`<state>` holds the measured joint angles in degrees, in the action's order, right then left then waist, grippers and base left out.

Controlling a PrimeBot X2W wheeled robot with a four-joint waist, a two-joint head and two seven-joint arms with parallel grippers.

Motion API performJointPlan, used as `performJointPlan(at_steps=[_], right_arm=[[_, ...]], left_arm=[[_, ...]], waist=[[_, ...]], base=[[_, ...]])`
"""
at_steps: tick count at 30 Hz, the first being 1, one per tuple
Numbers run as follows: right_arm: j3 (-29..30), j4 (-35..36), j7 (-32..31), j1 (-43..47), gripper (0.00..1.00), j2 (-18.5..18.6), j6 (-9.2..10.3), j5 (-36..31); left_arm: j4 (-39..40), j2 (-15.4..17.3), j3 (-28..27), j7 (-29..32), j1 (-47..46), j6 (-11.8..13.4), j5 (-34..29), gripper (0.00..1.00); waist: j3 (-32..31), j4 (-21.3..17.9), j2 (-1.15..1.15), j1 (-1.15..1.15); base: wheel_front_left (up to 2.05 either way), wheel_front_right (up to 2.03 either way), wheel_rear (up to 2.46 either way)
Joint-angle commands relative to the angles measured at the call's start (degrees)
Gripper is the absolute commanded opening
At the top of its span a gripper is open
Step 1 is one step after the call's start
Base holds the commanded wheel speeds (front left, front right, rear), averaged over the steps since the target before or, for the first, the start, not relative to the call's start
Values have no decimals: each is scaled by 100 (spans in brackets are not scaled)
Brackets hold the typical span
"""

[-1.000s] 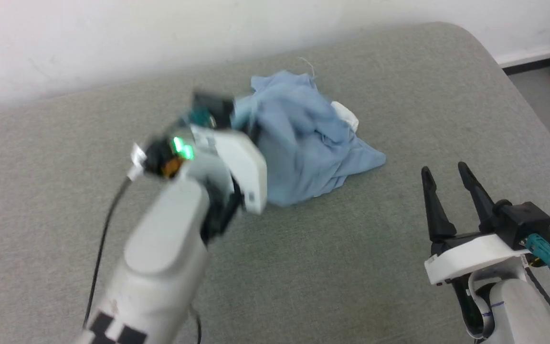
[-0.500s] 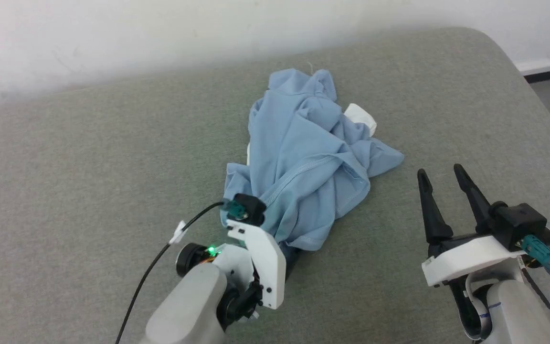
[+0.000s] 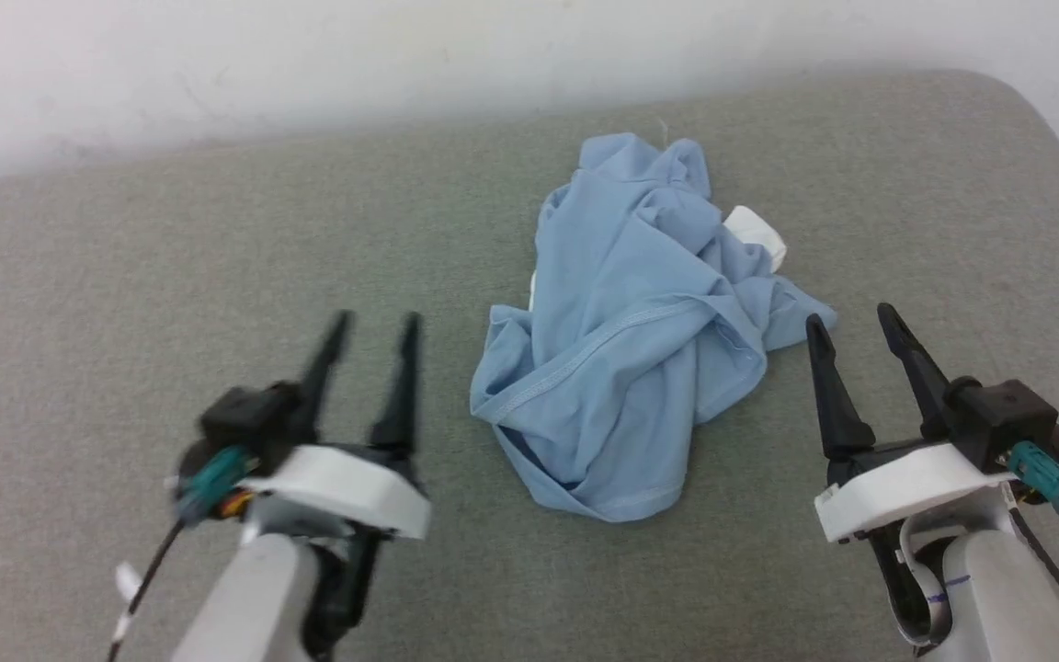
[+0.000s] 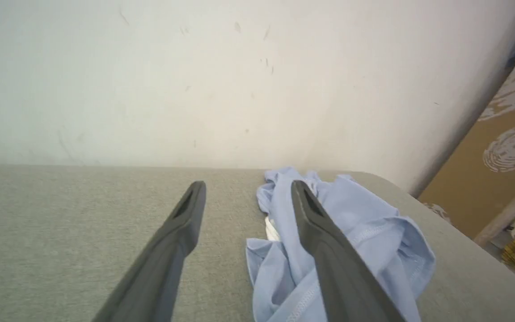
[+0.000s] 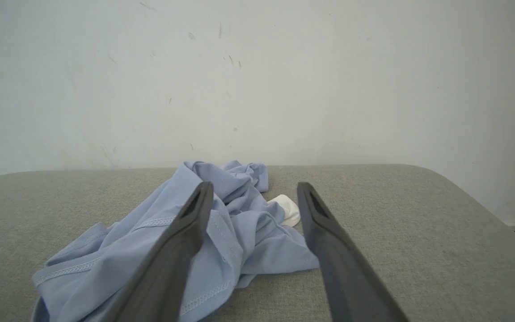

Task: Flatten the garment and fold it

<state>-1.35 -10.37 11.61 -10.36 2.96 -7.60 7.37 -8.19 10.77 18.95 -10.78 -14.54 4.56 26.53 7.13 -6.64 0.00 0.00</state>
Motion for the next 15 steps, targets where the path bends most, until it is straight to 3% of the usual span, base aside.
performJointPlan(at_steps=[1, 7, 11, 15], right_arm=[[-1, 33, -17, -72, 100, -8, 11, -37], [-143, -26, -727, -761, 100, -8, 11, -49], [-230, -430, -1802, -1420, 100, -8, 11, 142], [-257, -985, -3031, -2046, 100, -8, 11, 238]], left_arm=[[38, 52, -68, -103, 97, 68, -74, 100], [382, 158, -704, -415, 325, 346, -628, 100], [826, -42, -1130, -419, 605, 410, -996, 100], [971, -258, -1380, -420, 784, 315, -1191, 100]], waist=[[18, 75, 0, 0], [159, 284, 0, 0], [265, 447, 0, 0], [371, 644, 0, 0]], base=[[0, 0, 0], [0, 0, 0], [0, 0, 0], [0, 0, 0]])
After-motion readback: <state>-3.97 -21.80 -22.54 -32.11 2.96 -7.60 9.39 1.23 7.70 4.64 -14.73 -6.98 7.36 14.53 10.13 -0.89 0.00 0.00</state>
